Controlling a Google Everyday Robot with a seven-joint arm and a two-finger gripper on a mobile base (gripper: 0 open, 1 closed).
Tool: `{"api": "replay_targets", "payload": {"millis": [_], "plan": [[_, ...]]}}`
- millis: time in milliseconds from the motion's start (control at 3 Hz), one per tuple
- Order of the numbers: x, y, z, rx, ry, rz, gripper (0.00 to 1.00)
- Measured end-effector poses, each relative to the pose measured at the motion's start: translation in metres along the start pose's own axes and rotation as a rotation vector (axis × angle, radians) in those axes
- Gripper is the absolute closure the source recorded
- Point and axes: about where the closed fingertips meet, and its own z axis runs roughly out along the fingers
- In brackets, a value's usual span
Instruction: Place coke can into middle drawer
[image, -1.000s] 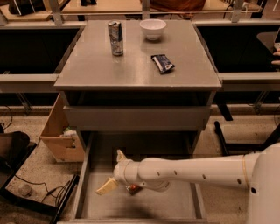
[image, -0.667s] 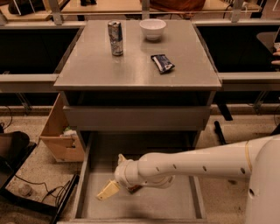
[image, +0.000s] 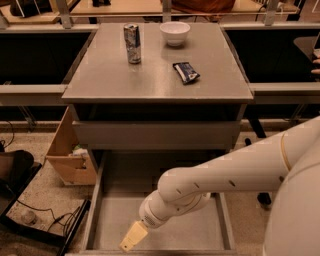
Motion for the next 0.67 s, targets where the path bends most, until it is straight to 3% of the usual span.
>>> {"api": "replay_targets", "payload": {"millis": [333,667], "plan": [[0.021,0.005,-0.044,0.034,0.132,-0.037,0.0],[0.012,-0.002,-0.095,0.155,0.172,-0.12,0.0]]}}
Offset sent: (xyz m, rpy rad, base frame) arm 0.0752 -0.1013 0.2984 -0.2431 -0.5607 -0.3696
